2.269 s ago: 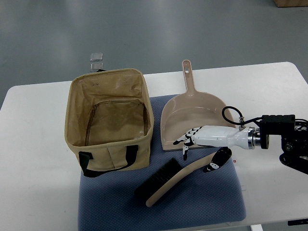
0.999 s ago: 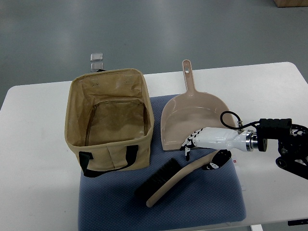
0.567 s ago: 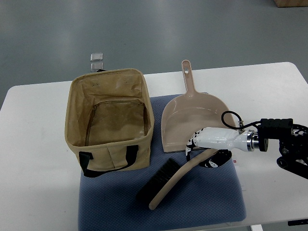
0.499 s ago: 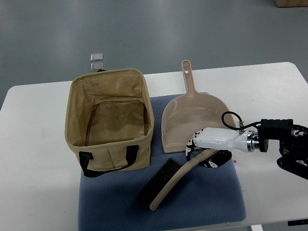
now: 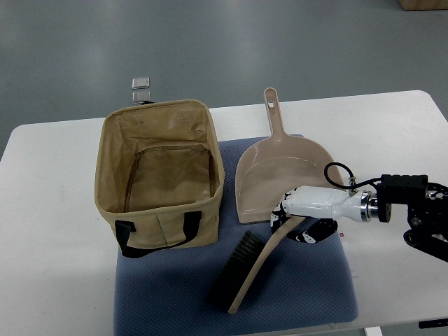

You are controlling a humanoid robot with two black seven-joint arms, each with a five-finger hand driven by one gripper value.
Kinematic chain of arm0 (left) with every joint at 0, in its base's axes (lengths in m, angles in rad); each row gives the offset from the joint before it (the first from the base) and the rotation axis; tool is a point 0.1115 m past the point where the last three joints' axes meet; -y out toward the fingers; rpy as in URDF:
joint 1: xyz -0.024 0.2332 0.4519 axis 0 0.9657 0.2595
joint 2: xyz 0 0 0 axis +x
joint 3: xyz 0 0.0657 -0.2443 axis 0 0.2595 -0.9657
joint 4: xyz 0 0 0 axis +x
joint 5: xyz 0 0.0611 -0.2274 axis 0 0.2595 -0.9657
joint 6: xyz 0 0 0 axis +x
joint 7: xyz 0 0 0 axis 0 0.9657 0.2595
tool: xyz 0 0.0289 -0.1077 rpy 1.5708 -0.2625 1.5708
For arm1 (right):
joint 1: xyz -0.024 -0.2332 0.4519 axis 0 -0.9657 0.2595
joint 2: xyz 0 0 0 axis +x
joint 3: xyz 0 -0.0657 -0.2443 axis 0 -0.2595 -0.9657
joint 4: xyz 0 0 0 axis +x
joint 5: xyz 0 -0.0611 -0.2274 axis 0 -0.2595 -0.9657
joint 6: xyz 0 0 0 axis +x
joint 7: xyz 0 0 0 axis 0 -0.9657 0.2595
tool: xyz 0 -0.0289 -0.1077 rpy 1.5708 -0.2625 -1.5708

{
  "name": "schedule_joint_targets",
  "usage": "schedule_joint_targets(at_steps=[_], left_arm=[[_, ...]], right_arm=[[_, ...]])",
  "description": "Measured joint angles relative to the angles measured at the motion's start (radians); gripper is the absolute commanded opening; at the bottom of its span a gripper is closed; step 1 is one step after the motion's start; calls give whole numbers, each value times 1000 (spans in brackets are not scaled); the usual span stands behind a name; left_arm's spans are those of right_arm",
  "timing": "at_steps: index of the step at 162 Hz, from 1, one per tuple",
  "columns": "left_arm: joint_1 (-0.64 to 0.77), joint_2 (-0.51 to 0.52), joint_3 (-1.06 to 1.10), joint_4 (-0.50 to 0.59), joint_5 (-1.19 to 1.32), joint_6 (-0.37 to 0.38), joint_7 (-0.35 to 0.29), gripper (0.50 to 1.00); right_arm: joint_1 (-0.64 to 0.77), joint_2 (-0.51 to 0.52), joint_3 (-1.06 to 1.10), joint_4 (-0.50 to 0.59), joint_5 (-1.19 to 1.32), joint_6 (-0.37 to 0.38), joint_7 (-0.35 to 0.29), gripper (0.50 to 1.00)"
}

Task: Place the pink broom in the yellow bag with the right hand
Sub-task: 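Close the right hand fingers around the beige brush handle, then lift the brush with the right hand up and over the dustpan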

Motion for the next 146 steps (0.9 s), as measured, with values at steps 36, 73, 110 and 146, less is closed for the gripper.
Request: schedule_joint_targets(at_steps=[36, 73, 110, 146], left_arm=[[0, 0, 0, 0, 0, 0, 0, 1000], [0, 0, 0, 0, 0, 0, 0, 1000], [0, 0, 0, 0, 0, -1, 0, 1000], [0, 0, 0, 0, 0, -1, 0, 1000]], right_arm=[[-8, 7, 5, -4, 4, -13, -1, 568], [-9, 7, 6, -11, 5, -29, -1, 552], [-15, 8, 7, -34, 31, -64, -4, 552], [-25, 21, 7, -58, 36, -91, -7, 545]])
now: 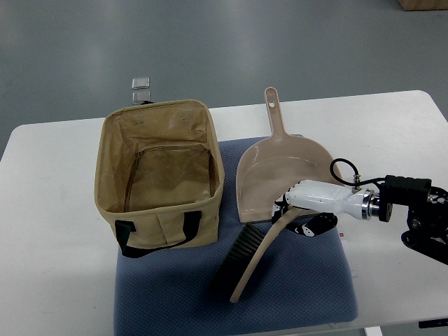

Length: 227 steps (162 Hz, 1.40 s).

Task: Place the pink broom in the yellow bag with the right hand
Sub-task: 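Lift the brush with the right hand up and over the dustpan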

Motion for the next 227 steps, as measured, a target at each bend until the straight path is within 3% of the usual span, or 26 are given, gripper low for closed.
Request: schedule_joint_targets(at_steps=[124, 227], left_arm=[[0, 0, 0, 0, 0, 0, 0, 1000], [0, 0, 0, 0, 0, 0, 0, 1000]], right_arm=[[-1, -18, 90, -6, 119, -24, 5, 543], [20, -187, 179, -6, 270, -11, 46, 543]])
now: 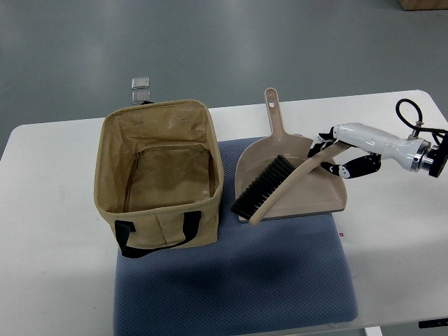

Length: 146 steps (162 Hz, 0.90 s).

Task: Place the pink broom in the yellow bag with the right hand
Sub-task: 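Lift the brush with the right hand up and over the dustpan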

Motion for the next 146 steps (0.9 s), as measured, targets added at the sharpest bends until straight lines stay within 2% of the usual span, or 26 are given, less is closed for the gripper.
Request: schedule_joint_targets(at_steps=[49, 92, 122, 146], left_arm=[[0, 0, 0, 0, 0, 0, 0, 1000], [0, 0, 0, 0, 0, 0, 0, 1000], [0, 0, -1, 0, 0, 0, 0, 1000], [0, 0, -2, 0, 0, 0, 0, 1000]], right_arm=[[80, -98, 90, -43, 112, 60, 1, 545], [273, -100, 106, -134, 131, 151, -11, 549], [393, 30, 84, -165, 107, 177, -38, 556], [455, 179, 76, -205, 77, 198, -53, 558]])
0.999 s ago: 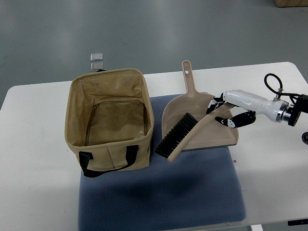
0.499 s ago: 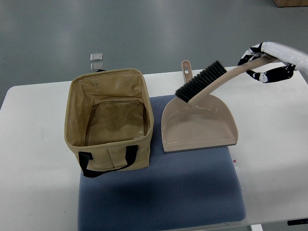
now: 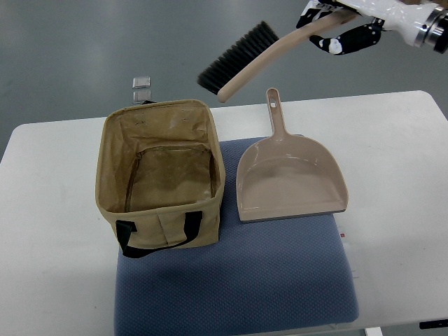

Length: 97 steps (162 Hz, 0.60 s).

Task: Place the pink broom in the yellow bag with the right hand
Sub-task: 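Lift the brush with the right hand up and over the dustpan, then lower the brush bristles-first into the tan canvas bag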

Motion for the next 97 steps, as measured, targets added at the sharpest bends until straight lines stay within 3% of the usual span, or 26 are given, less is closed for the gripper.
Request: schedule_joint_targets(at_steps=[49, 97], left_arm=[[0, 0, 0, 0, 0, 0, 0, 1000], [0, 0, -1, 0, 0, 0, 0, 1000]], right_arm=[[34, 272, -53, -100, -106, -10, -4, 562], [14, 403, -157, -180, -193, -42, -4, 576]])
